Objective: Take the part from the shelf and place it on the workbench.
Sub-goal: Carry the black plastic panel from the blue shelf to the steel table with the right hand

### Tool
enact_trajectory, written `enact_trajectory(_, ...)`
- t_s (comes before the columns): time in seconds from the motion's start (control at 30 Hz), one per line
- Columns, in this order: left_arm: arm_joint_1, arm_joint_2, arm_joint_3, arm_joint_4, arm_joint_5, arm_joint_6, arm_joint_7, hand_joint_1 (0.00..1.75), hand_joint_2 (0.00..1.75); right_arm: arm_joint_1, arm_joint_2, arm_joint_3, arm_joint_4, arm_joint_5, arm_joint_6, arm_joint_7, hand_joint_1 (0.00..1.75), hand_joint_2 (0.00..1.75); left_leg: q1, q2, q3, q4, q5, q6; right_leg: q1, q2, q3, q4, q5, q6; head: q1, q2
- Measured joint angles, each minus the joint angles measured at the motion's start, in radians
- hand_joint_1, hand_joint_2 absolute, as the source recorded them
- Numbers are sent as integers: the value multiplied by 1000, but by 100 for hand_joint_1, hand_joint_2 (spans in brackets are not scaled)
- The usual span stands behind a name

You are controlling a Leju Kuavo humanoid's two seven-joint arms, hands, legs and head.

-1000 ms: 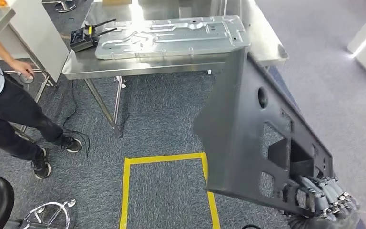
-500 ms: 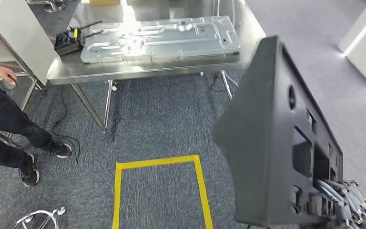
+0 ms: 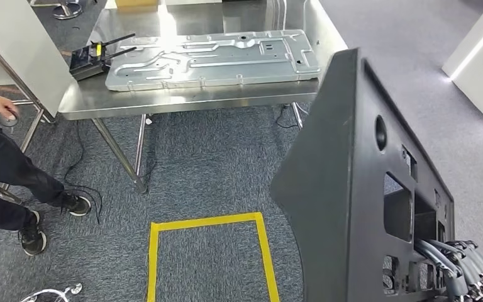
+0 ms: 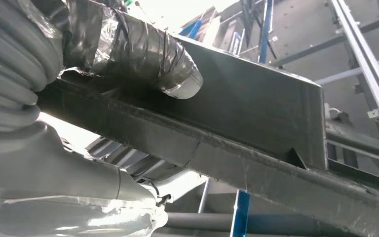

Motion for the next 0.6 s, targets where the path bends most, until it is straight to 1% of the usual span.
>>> enact_trajectory(0.03, -1, 0, -3, 0, 0, 3, 12, 0, 175, 0, 0, 0, -2, -1, 0, 0, 175, 175, -1, 1, 1, -1, -2, -5, 2, 1, 0, -3, -3, -6, 0, 0)
enact_trajectory(0.1, -2, 0, -8, 0, 0, 9, 36, 0, 175, -1, -1, -2, -4, -2, 0, 0, 175, 175, -1, 3, 6, -1, -8, -12, 0, 4, 4, -8, -4, -16, 0, 0)
enact_trajectory(0.13, -3, 0, -10, 0, 0, 13, 49, 0, 175, -1, -1, -2, -5, -4, 0, 0, 175, 175, 0, 3, 4, 12, -17, -17, -2, 4, 8, -12, -4, -21, -1, 0)
enact_trajectory(0.17, -4, 0, -13, 0, 0, 18, 61, 0, 175, -2, -1, -2, -5, -6, 0, 0, 175, 175, 2, 3, -9, 46, -36, -23, -5, 4, 13, -16, -5, -25, -1, 0)
enact_trajectory(0.2, -4, 0, -18, 0, 0, 25, 76, 0, 175, -3, -2, -3, -6, -8, 0, 0, 175, 175, 4, 2, -35, 99, -63, -29, -7, 2, 18, -19, -6, -29, -1, 0)
enact_trajectory(0.23, -4, 1, -23, 0, 0, 31, 92, 0, 175, -4, -2, -3, -6, -10, 0, 0, 175, 175, 6, 2, -72, 169, -91, -34, -7, 2, 20, -19, -9, -32, -1, 0)
enact_trajectory(0.27, -3, 1, -30, 0, 0, 36, 109, 0, 175, -5, -3, -4, -6, -11, 0, 0, 175, 175, 8, 2, -111, 237, -112, -37, -7, 1, 23, -19, -11, -34, -1, 0)
enact_trajectory(0.3, -3, 1, -37, 0, 0, 40, 124, 0, 175, -5, -3, -5, -6, -12, 0, 0, 175, 175, 9, 2, -140, 279, -115, -39, -6, 1, 26, -19, -14, -35, -1, 0)
enact_trajectory(0.33, -2, 1, -43, 0, 0, 42, 136, 0, 175, -6, -4, -6, -6, -13, 0, 0, 175, 175, 10, 2, -153, 285, -97, -39, -6, 2, 30, -19, -17, -35, -1, 0)
enact_trajectory(0.37, -2, 2, -49, 0, 0, 43, 144, 0, 175, -6, -5, -7, -6, -13, 0, 0, 175, 175, 10, 2, -146, 250, -60, -37, -6, 2, 35, -19, -20, -34, -1, 0)
enact_trajectory(0.4, -2, 3, -53, 0, 0, 42, 145, 0, 175, -7, -6, -8, -6, -13, 0, 0, 175, 175, 10, 3, -124, 185, -12, -33, -6, 3, 42, -19, -24, -31, -1, 0)
enact_trajectory(0.43, -2, 4, -55, 0, 0, 38, 139, 0, 175, -8, -6, -8, -6, -12, 0, 0, 175, 175, 8, 5, -100, 120, 23, -28, -5, 3, 47, -19, -28, -28, -1, 0)
enact_trajectory(0.47, -2, 4, -55, 0, 1, 32, 128, 0, 175, -9, -6, -9, -6, -9, 0, 0, 175, 175, 5, 6, -79, 64, 45, -23, -4, 2, 49, -18, -31, -23, -1, 0)
enact_trajectory(0.5, -3, 5, -52, 0, 2, 22, 111, 0, 175, -10, -7, -9, -6, -4, 0, 0, 175, 175, 2, 7, -67, 32, 54, -19, -4, 1, 49, -18, -32, -18, -1, 0)
enact_trajectory(0.57, -4, 5, -39, 0, 7, -5, 72, 0, 175, -11, -7, -10, -5, 8, 0, 0, 175, 175, -2, 4, -65, 16, 51, -11, -3, -1, 47, -21, -30, -6, -1, 0)
enact_trajectory(0.6, -4, 6, -30, 0, 10, -18, 55, 0, 175, -10, -7, -10, -5, 13, 0, 0, 175, 175, 0, 2, -64, 11, 54, -6, -4, -2, 49, -23, -31, -1, -1, 0)
